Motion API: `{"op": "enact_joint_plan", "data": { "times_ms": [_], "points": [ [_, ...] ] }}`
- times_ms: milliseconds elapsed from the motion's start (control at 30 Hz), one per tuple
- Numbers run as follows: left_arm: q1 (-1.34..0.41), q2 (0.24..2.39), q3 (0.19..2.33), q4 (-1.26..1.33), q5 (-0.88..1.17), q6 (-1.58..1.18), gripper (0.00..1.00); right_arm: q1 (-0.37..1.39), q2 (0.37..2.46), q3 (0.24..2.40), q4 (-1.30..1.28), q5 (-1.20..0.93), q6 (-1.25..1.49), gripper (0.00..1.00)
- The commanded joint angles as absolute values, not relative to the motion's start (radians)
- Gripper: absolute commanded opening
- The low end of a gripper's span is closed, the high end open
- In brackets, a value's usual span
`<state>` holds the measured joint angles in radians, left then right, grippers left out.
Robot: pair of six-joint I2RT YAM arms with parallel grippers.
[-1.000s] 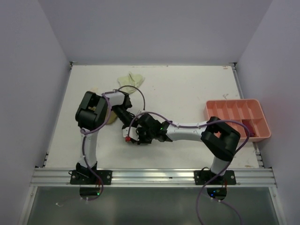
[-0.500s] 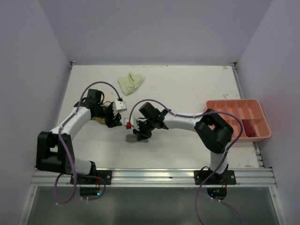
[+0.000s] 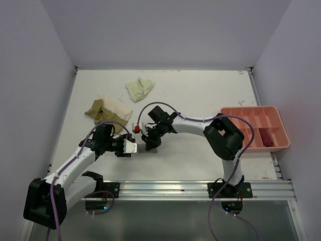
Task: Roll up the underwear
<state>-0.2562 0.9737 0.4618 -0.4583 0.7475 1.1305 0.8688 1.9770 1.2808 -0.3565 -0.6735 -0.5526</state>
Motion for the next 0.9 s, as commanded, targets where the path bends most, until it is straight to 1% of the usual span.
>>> {"op": "enact_joint_plan", "data": {
  "times_ms": [0, 100, 267, 367, 400, 433, 467, 500, 567, 600, 633, 700, 800, 867],
  "points": [
    [-0.345, 0.963, 0.423, -0.327, 0.749, 1.154, 0.57, 0.873, 2.054, 1.269, -0.474, -0.655, -0.546, 0.0],
    [-0.392, 0.997, 0.42, -0.282, 0.721, 1.124, 0.55, 0.873, 2.056, 1.276, -0.474, -0.655, -0.545, 0.0],
    [-0.408, 1.087, 0.42, -0.221, 0.681, 1.086, 0.52, 0.873, 2.049, 1.275, -0.476, -0.65, -0.555, 0.0],
    [-0.426, 1.137, 0.416, -0.215, 0.649, 1.097, 0.44, 0.871, 2.049, 1.278, -0.488, -0.649, -0.564, 0.01],
    [-0.434, 1.147, 0.411, -0.209, 0.632, 1.097, 0.39, 0.873, 2.049, 1.279, -0.491, -0.646, -0.569, 0.03],
    [-0.439, 1.161, 0.41, -0.204, 0.621, 1.098, 0.38, 0.871, 2.048, 1.281, -0.494, -0.646, -0.569, 0.05],
    [-0.443, 1.166, 0.405, -0.199, 0.612, 1.098, 0.36, 0.873, 2.045, 1.278, -0.495, -0.646, -0.571, 0.08],
    [-0.446, 1.17, 0.402, -0.193, 0.598, 1.098, 0.32, 0.871, 2.042, 1.278, -0.497, -0.647, -0.571, 0.18],
    [-0.449, 1.181, 0.405, -0.189, 0.586, 1.097, 0.3, 0.871, 2.031, 1.281, -0.5, -0.649, -0.566, 0.29],
    [-0.452, 1.184, 0.405, -0.186, 0.58, 1.095, 0.28, 0.873, 2.025, 1.284, -0.503, -0.652, -0.565, 0.39],
    [-0.456, 1.189, 0.406, -0.187, 0.577, 1.095, 0.28, 0.873, 2.022, 1.287, -0.505, -0.65, -0.561, 0.43],
    [-0.463, 1.193, 0.406, -0.184, 0.566, 1.091, 0.27, 0.871, 2.008, 1.293, -0.511, -0.649, -0.56, 0.5],
    [-0.472, 1.209, 0.411, -0.179, 0.558, 1.086, 0.27, 0.871, 2.002, 1.313, -0.52, -0.638, -0.561, 0.55],
    [-0.474, 1.212, 0.413, -0.181, 0.555, 1.086, 0.27, 0.874, 2.003, 1.333, -0.525, -0.634, -0.557, 0.56]
  ]
}}
